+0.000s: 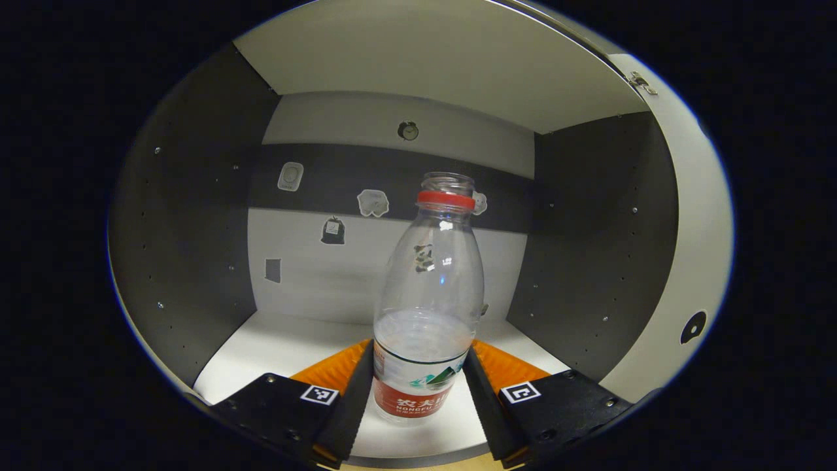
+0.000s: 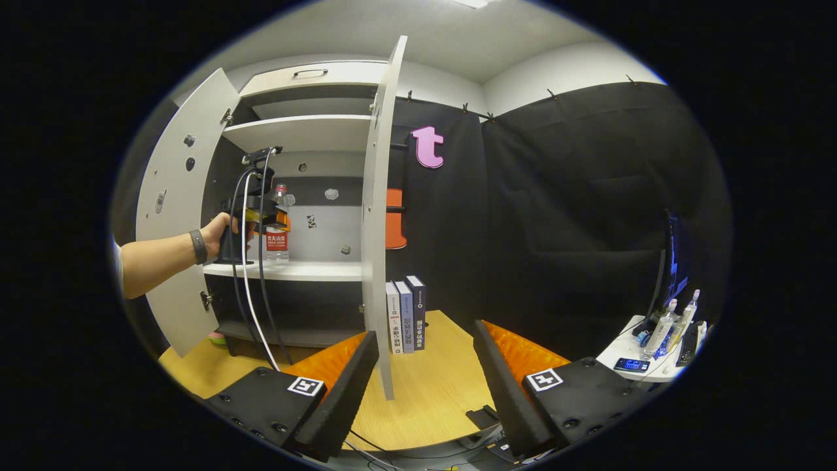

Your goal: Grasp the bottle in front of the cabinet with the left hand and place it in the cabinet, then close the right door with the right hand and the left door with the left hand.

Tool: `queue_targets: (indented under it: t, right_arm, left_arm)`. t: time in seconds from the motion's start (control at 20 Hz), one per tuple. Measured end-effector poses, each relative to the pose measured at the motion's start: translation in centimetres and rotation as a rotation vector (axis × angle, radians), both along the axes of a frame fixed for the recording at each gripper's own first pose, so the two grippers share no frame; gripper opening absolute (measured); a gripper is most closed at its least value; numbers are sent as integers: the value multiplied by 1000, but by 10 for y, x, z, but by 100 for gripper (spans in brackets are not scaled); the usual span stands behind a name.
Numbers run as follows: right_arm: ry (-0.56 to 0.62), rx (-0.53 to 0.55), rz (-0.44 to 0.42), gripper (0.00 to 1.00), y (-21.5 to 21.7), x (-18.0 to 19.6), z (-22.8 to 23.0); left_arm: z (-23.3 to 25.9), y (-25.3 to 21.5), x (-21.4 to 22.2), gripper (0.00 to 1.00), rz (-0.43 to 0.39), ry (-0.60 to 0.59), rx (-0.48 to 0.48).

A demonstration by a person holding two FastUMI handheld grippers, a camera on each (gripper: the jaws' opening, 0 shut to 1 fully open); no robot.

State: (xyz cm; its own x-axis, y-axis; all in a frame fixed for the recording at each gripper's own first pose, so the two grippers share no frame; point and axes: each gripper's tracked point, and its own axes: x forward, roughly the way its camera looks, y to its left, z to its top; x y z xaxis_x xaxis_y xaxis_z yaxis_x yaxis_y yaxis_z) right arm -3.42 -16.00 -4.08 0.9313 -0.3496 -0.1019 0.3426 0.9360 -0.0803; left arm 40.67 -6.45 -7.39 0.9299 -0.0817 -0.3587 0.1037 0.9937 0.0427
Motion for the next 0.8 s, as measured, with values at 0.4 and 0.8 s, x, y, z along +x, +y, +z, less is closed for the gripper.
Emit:
queue_targets:
  t: [0.4, 0.8]
  right_arm:
    - [5, 13, -5, 97, 2, 2, -3]
    - [9, 41, 1, 96, 8, 1, -5]
  left_arm:
    - [-15, 3, -2, 78, -11, -12, 0]
    - [46, -3, -10, 95, -13, -198, -42]
